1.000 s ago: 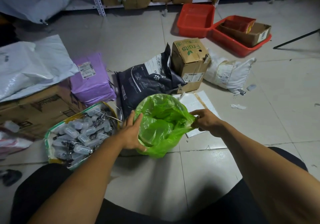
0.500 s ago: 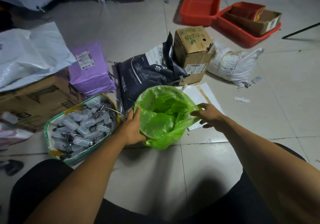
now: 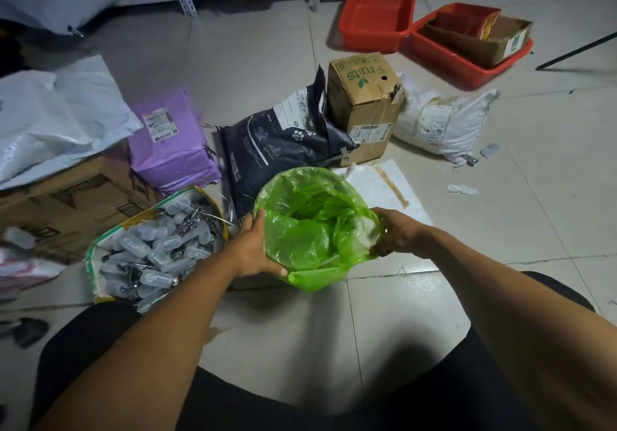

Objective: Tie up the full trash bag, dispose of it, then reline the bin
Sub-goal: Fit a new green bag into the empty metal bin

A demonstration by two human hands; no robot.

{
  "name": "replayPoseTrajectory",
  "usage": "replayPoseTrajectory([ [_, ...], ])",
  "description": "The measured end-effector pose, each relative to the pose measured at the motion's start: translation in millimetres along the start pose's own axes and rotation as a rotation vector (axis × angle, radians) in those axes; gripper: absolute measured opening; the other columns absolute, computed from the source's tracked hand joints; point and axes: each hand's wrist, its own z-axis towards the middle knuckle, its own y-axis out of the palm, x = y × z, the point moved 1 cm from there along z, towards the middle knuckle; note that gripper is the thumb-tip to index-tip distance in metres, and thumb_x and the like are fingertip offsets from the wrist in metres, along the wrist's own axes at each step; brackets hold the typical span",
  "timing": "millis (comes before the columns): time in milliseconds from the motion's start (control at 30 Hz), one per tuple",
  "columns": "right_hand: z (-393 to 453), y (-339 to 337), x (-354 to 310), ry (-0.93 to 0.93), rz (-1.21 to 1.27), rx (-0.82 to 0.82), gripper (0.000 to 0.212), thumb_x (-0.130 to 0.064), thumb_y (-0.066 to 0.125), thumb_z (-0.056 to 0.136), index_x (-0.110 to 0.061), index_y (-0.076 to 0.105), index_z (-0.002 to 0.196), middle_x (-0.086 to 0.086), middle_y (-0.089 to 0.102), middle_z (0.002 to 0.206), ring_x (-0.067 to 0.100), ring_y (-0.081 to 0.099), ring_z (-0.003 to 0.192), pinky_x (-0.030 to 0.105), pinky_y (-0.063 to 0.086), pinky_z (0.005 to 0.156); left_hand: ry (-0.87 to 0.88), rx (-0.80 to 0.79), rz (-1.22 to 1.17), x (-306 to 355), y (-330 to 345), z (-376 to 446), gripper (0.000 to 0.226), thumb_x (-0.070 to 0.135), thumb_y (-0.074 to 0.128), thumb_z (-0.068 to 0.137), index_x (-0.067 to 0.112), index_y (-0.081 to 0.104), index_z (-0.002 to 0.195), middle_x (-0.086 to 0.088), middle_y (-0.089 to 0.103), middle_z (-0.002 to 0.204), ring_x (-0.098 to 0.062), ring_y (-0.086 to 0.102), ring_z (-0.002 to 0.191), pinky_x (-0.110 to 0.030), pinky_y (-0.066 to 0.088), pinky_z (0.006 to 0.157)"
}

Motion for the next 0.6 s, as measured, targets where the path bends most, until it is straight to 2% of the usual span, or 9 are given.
replayPoseTrajectory([
  [67, 5, 0, 2, -0.019, -0.215, 0.075, 0.070, 0.012, 0.071, 0.069, -0.015, 0.050, 0.130, 0.011, 0.060, 0.103, 0.027, 0.060, 0.083, 0.036, 0.054, 0.067, -0.001, 0.026, 0.026, 0, 2, -1, 0.151, 0.049, 0.091, 0.051, 0.019, -0.018, 0.152, -0.013, -0.013, 0.162, -0.031, 0.003, 0.150, -0.044, 0.017, 0.120],
  [167, 9, 1, 4, -0.057, -0.512, 0.309, 0.063, -0.006, 0.071, 0.074, -0.016, 0.050, 0.132, 0.012, 0.065, 0.116, 0.033, 0.060, 0.103, 0.034, 0.048, 0.084, 0.005, 0.068, 0.041, -1, 6, -1, 0.148, 0.045, 0.091, 0.054, 0.018, -0.015, 0.153, -0.011, -0.009, 0.162, -0.031, 0.008, 0.150, -0.044, 0.020, 0.119],
  [267, 11, 3, 4, -0.039, -0.497, 0.369, 0.063, -0.007, 0.070, 0.074, -0.014, 0.049, 0.133, 0.015, 0.065, 0.119, 0.035, 0.058, 0.109, 0.034, 0.046, 0.086, 0.042, 0.072, -0.008, -3, 6, -1, 0.140, 0.035, 0.091, 0.058, 0.017, -0.010, 0.154, -0.011, -0.002, 0.162, -0.027, 0.010, 0.150, -0.037, 0.019, 0.120],
  [400, 11, 2, -4, 0.014, -0.254, 0.339, 0.084, -0.003, 0.072, 0.071, -0.016, 0.035, 0.146, 0.016, 0.056, 0.131, 0.032, 0.056, 0.112, 0.036, 0.049, 0.091, 0.061, 0.031, -0.115, -10, -2, -2, 0.119, 0.024, 0.080, 0.071, 0.021, -0.005, 0.155, -0.009, 0.005, 0.162, -0.025, 0.015, 0.149, -0.034, 0.020, 0.119],
  [500, 8, 1, -17, -0.018, -0.196, 0.343, 0.090, -0.007, 0.068, 0.075, -0.020, 0.024, 0.152, 0.018, 0.046, 0.143, 0.032, 0.053, 0.123, 0.042, 0.050, 0.095, 0.001, 0.056, -0.237, -9, -12, 0, 0.099, 0.027, 0.068, 0.080, 0.027, 0.003, 0.154, -0.008, 0.026, 0.157, -0.027, 0.034, 0.140, -0.041, 0.031, 0.114],
  [600, 6, 0, -29, -0.116, -0.352, 0.478, 0.077, -0.025, 0.062, 0.074, -0.018, 0.037, 0.147, 0.018, 0.046, 0.144, 0.035, 0.045, 0.130, 0.041, 0.042, 0.103, -0.051, 0.166, -0.270, -3, -19, 4, 0.084, 0.031, 0.066, 0.084, 0.021, 0.017, 0.151, -0.008, 0.049, 0.141, -0.030, 0.053, 0.123, -0.040, 0.043, 0.103],
])
